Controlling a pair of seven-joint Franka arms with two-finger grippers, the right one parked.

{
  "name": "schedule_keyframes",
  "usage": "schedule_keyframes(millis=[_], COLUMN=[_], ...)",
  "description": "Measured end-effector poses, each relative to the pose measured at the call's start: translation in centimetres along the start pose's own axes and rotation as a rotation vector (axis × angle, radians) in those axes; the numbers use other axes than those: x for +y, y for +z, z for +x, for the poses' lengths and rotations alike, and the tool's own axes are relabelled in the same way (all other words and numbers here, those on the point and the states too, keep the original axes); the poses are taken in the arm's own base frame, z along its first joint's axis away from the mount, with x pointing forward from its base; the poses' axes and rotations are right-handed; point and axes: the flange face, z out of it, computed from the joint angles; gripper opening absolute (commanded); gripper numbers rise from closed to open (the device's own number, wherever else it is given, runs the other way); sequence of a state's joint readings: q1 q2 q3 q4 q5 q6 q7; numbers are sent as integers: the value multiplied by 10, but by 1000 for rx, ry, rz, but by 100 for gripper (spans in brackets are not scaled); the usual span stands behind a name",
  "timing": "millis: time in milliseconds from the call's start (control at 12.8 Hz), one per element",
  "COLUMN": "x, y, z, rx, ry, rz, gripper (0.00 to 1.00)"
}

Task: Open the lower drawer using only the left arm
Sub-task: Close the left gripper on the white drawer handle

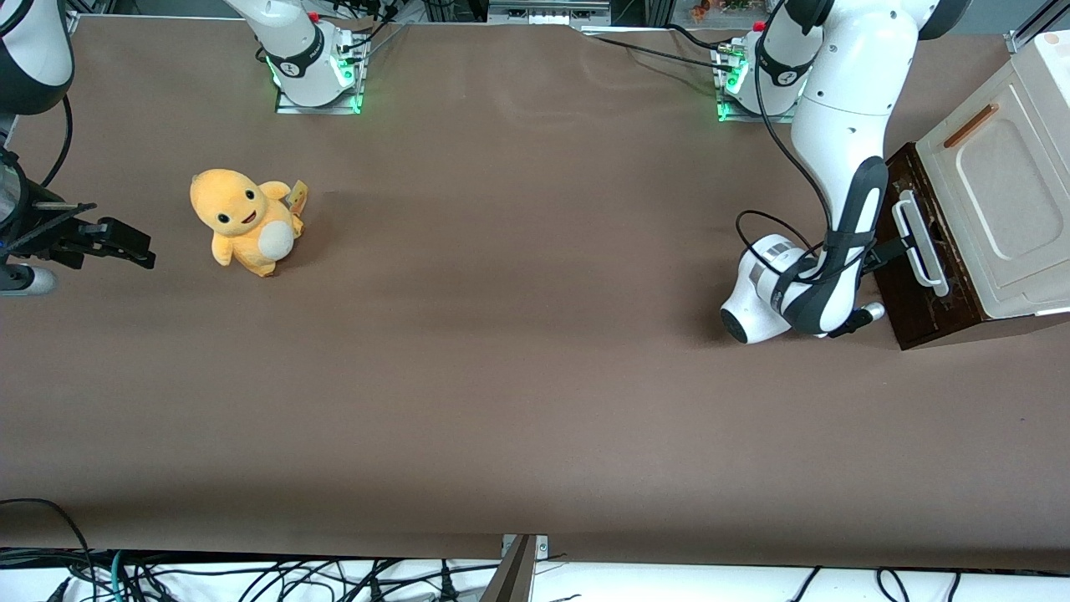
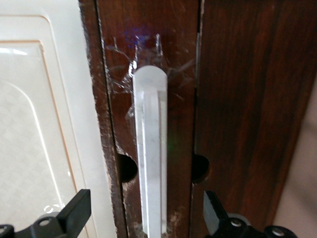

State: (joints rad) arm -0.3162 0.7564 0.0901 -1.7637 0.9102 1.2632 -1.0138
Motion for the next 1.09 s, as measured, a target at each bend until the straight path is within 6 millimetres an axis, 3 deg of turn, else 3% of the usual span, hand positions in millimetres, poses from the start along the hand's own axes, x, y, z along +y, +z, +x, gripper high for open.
schedule_keyframes(millis=[625, 937, 1093], x=[-1, 0, 0], y=[8, 22, 23], z=[4, 10, 11], rx=[17, 20, 19], ry=[-4, -4, -3], rz=[26, 45, 41], gripper=[95, 93, 87])
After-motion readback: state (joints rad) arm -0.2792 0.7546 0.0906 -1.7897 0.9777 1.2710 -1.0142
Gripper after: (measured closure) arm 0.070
